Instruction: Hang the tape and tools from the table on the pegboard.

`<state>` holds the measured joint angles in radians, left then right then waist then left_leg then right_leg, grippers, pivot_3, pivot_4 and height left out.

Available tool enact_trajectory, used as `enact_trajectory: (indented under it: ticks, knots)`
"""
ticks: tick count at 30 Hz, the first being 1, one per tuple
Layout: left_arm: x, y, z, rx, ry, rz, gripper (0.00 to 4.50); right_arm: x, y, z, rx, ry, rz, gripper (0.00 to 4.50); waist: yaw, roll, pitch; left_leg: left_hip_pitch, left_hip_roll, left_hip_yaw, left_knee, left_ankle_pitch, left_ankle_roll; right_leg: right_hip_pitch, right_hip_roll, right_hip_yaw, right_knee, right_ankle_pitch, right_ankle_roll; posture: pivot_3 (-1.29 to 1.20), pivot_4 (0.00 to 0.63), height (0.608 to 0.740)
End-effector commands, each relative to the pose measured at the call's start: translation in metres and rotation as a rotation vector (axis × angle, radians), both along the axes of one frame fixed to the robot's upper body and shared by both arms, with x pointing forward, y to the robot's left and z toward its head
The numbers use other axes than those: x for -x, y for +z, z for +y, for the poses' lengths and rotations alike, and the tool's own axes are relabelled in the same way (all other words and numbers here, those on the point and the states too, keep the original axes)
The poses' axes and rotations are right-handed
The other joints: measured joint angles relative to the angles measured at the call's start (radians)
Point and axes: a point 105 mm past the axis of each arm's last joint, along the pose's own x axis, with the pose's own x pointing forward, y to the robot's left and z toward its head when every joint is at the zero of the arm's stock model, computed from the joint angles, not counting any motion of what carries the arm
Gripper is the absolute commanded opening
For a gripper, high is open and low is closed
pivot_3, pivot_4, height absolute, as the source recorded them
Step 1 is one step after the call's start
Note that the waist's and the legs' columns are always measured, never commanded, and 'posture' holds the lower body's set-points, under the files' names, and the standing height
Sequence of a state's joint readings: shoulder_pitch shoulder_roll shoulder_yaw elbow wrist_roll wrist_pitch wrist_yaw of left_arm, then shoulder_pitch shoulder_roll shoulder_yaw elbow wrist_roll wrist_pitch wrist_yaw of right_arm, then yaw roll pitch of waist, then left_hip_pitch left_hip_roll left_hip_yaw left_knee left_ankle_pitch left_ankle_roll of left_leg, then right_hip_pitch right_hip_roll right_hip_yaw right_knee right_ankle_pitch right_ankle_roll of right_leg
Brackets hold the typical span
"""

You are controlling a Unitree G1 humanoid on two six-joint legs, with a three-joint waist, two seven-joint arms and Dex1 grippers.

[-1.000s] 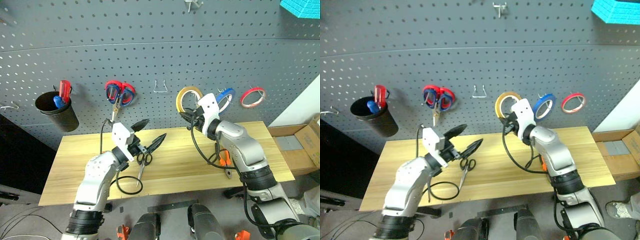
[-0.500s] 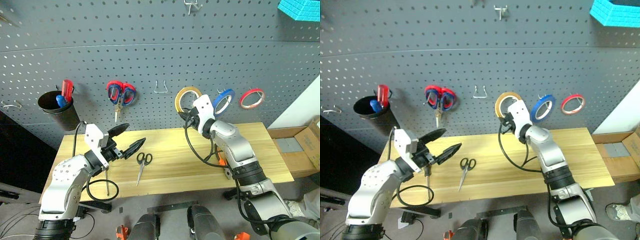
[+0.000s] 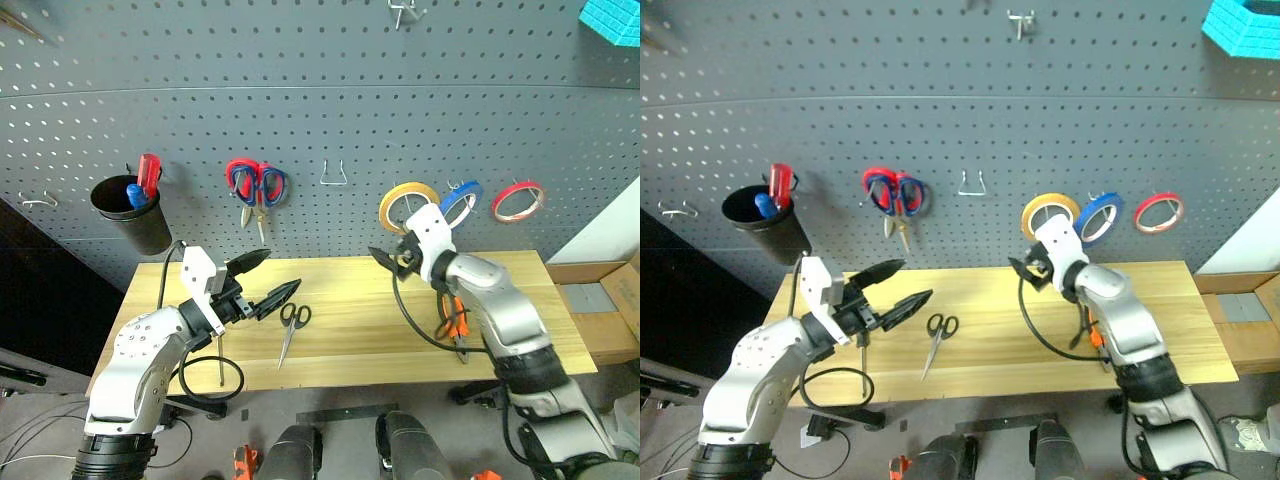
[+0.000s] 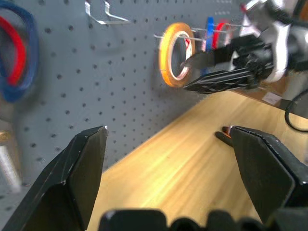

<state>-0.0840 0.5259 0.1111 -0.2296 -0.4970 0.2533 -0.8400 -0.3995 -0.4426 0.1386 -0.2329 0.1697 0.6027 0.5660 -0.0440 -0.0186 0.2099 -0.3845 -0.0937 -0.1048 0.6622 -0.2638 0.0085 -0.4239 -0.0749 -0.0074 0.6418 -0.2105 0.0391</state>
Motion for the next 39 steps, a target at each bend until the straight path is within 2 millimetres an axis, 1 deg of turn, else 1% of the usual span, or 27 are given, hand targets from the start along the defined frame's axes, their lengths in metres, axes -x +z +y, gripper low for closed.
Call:
enact_trajectory:
  ticks: [1, 3, 4, 5, 7, 8, 9, 10, 12, 16, 19, 23, 25, 28, 32, 33, 34, 36, 38, 39]
  knots:
    - [0.003, -0.011, 0.0, -0.055, -0.024, 0.007, 4.34, 0.037, 0.002, -0.013, -0.024, 0.063, 0.078, 4.44, 0.0, 0.0, 0.001, 0.0, 0.0, 0.0, 0.0, 0.0, 0.0, 0.0, 0.0, 0.0, 0.0, 0.0, 0.0, -0.16, 0.212, 0.74]
    - [0.004, -0.019, -0.001, -0.052, -0.027, 0.032, 4.34, 0.046, -0.02, -0.032, -0.02, -0.019, 0.193, 4.44, -0.004, 0.0, 0.003, 0.0, 0.001, 0.0, 0.0, 0.0, 0.0, 0.001, 0.0, 0.0, -0.001, -0.001, 0.0, -0.16, 0.228, 0.74]
    - [0.005, -0.021, -0.002, -0.051, -0.03, 0.039, 4.34, 0.047, -0.028, -0.038, -0.02, -0.055, 0.232, 4.44, -0.009, 0.0, 0.004, 0.0, 0.001, 0.001, 0.0, 0.0, 0.0, 0.001, 0.0, 0.001, -0.001, -0.005, 0.004, -0.16, 0.233, 0.74]
    - [0.007, -0.025, -0.002, -0.058, -0.038, 0.052, 4.34, 0.042, -0.04, -0.048, -0.009, -0.144, 0.281, 4.44, -0.014, 0.0, 0.006, 0.001, 0.002, 0.001, 0.0, 0.0, 0.0, 0.002, 0.0, 0.001, -0.001, -0.005, 0.004, -0.16, 0.238, 0.74]
    - [0.012, -0.03, -0.001, -0.072, -0.051, 0.065, 4.34, 0.033, -0.057, -0.06, 0.039, -0.272, 0.333, 4.44, -0.024, -0.001, 0.006, 0.002, 0.002, 0.003, 0.001, 0.0, 0.0, 0.002, 0.0, 0.004, 0.0, -0.006, 0.004, -0.16, 0.247, 0.74]
    - [0.016, -0.034, -0.002, -0.083, -0.063, 0.08, 4.34, 0.021, -0.073, -0.077, 0.065, -0.424, 0.391, 4.44, -0.026, -0.001, 0.007, 0.003, 0.003, 0.003, 0.001, 0.0, 0.0, 0.002, 0.0, 0.005, 0.0, -0.006, 0.004, -0.16, 0.253, 0.74]
    - [0.02, -0.037, -0.001, -0.09, -0.07, 0.089, 4.34, 0.016, -0.082, -0.086, 0.085, -0.52, 0.432, 4.44, -0.031, -0.002, 0.008, 0.003, 0.003, 0.004, 0.0, 0.0, 0.0, 0.002, -0.001, 0.005, 0.0, -0.007, 0.003, -0.15, 0.26, 0.74]
    - [0.025, -0.039, -0.002, -0.099, -0.082, 0.1, 4.34, 0.01, -0.089, -0.092, 0.103, -0.594, 0.45, 4.44, -0.033, -0.001, 0.011, 0.004, 0.003, 0.004, 0.0, 0.0, 0.0, 0.002, -0.001, 0.005, 0.0, -0.007, 0.001, -0.14, 0.275, 0.74]
    - [0.033, -0.041, -0.003, -0.106, -0.096, 0.114, 4.34, 0.003, -0.098, -0.098, 0.13, -0.68, 0.479, 4.44, -0.034, -0.001, 0.024, 0.003, 0.003, 0.005, 0.0, 0.0, 0.0, 0.001, -0.001, 0.005, 0.001, -0.007, 0.001, -0.12, 0.287, 0.74]
    - [0.045, -0.039, -0.003, -0.105, -0.091, 0.133, 4.34, 0.001, -0.115, -0.105, 0.175, -0.768, 0.547, 4.44, -0.028, 0.0, 0.038, -0.001, 0.003, 0.004, -0.001, 0.0, 0.001, -0.003, -0.001, 0.005, 0.002, -0.004, -0.005, -0.09, 0.303, 0.74]
    - [0.052, -0.038, 0.0, -0.111, -0.083, 0.147, 4.34, 0.001, -0.12, -0.106, 0.169, -0.787, 0.576, 4.44, -0.018, 0.001, 0.05, -0.001, 0.003, 0.003, -0.002, -0.002, 0.002, -0.003, -0.001, 0.004, 0.001, -0.004, -0.005, -0.08, 0.314, 0.74]
    - [0.056, -0.037, 0.001, -0.117, -0.071, 0.153, 4.34, 0.003, -0.134, -0.106, 0.183, -0.795, 0.628, 4.44, -0.012, 0.001, 0.059, -0.002, 0.003, 0.002, -0.002, -0.002, 0.003, -0.003, -0.001, 0.002, 0.0, -0.006, -0.005, -0.06, 0.315, 0.74]
    - [0.055, -0.035, 0.002, -0.118, -0.067, 0.151, 4.34, 0.004, -0.138, -0.102, 0.171, -0.784, 0.651, 4.44, -0.012, 0.0, 0.06, -0.002, 0.003, 0.002, -0.001, -0.002, 0.003, -0.002, -0.001, 0.001, 0.0, -0.009, 0.0, -0.06, 0.315, 0.74]
    - [0.052, -0.032, 0.002, -0.12, -0.056, 0.137, 4.34, 0.003, -0.141, -0.097, 0.143, -0.78, 0.658, 3.82, -0.013, 0.0, 0.06, -0.001, 0.003, 0.002, -0.001, -0.002, 0.003, -0.001, -0.001, 0.001, -0.001, -0.01, 0.001, -0.05, 0.31, 0.74]
    - [0.047, -0.028, 0.001, -0.116, -0.052, 0.119, 4.34, 0.003, -0.141, -0.098, 0.131, -0.798, 0.669, 2.48, -0.012, -0.001, 0.06, 0.0, 0.003, 0.001, -0.001, -0.002, 0.003, 0.0, -0.001, 0.001, 0.0, -0.01, 0.002, -0.06, 0.295, 0.74]
    - [0.045, -0.026, 0.002, -0.113, -0.046, 0.111, 4.34, 0.003, -0.14, -0.099, 0.136, -0.8, 0.666, 2.2, -0.011, -0.001, 0.06, 0.0, 0.003, 0.001, -0.001, -0.002, 0.003, 0.0, -0.001, 0.001, -0.001, -0.01, 0.002, -0.06, 0.293, 0.74]
    - [0.042, -0.025, 0.002, -0.112, -0.041, 0.1, 4.34, 0.002, -0.139, -0.101, 0.136, -0.804, 0.661, 2.13, -0.011, -0.001, 0.06, 0.0, 0.003, 0.001, -0.001, -0.002, 0.003, 0.0, -0.001, 0.0, -0.001, -0.01, 0.002, -0.06, 0.287, 0.74]
    - [0.037, -0.023, 0.002, -0.11, -0.035, 0.084, 4.34, 0.0, -0.137, -0.107, 0.144, -0.821, 0.642, 2.13, -0.011, -0.001, 0.059, 0.0, 0.003, 0.001, -0.001, -0.002, 0.003, 0.0, -0.001, 0.0, -0.001, -0.01, 0.002, -0.07, 0.272, 0.74]
    - [0.032, -0.021, 0.002, -0.102, -0.026, 0.068, 4.34, -0.003, -0.129, -0.106, 0.152, -0.788, 0.615, 2.13, -0.01, 0.0, 0.059, 0.0, 0.003, 0.001, -0.001, -0.002, 0.002, 0.0, -0.001, 0.0, -0.001, -0.009, 0.002, -0.08, 0.257, 0.74]
    - [0.028, -0.019, 0.003, -0.099, -0.017, 0.053, 4.34, -0.005, -0.117, -0.095, 0.143, -0.694, 0.58, 2.13, -0.009, 0.0, 0.059, 0.0, 0.003, 0.001, -0.001, -0.002, 0.002, 0.0, -0.001, 0.0, -0.001, -0.009, 0.002, -0.08, 0.25, 0.74]
